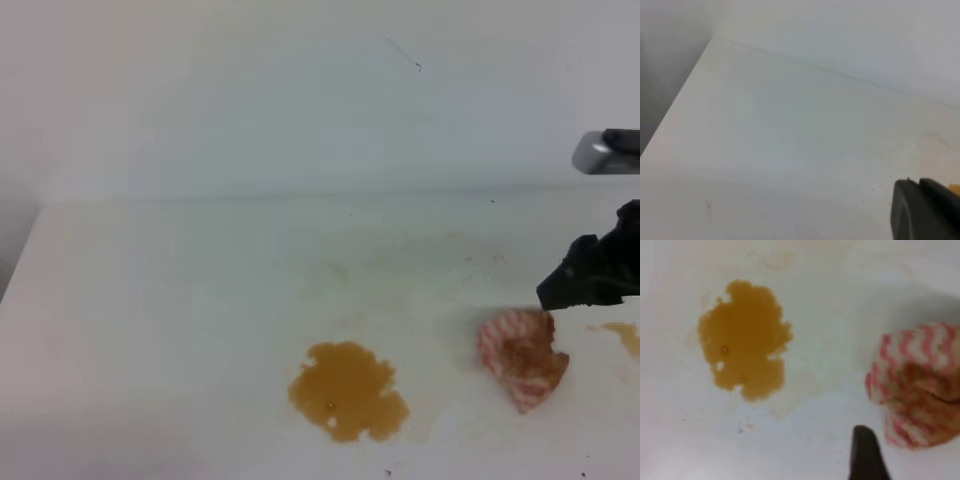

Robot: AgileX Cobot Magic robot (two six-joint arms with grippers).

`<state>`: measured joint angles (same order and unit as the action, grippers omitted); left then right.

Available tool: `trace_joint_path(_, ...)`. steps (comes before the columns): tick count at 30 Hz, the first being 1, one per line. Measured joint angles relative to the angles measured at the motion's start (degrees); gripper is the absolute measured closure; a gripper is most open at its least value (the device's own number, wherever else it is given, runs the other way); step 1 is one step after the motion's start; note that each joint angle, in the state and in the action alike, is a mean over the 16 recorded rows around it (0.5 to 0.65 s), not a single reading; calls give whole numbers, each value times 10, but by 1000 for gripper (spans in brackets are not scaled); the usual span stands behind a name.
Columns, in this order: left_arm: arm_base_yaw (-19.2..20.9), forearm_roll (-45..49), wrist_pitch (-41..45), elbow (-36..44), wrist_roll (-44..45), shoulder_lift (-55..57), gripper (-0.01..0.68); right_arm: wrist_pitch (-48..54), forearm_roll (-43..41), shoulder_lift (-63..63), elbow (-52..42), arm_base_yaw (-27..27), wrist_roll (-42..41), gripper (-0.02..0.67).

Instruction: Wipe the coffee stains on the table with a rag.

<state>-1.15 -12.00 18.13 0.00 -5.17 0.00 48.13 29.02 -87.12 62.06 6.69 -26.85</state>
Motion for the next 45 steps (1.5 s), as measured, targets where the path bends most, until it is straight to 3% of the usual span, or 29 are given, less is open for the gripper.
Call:
trace_joint_path(4,0,0,0,0,0,0,678,-20,6,-42,3,8,-9,265)
trace_joint_path(8,0,0,0,0,0,0,678,-47,-23,-79,3,25,10,224)
trace_joint_path(18,0,0,0,0,0,0,678,-117,-155,-154,7,82,120,211)
trace_joint_path(25,0,0,0,0,0,0,678,-128,-194,-198,33,97,150,220)
trace_joint_path(29,0,0,0,0,0,0,678,-111,-199,-220,58,97,145,273)
trace_joint_path(41,0,0,0,0,0,0,678,-22,-182,-247,143,99,95,563)
trace_joint_path(45,0,0,0,0,0,0,678,-5,-168,-236,164,109,78,613)
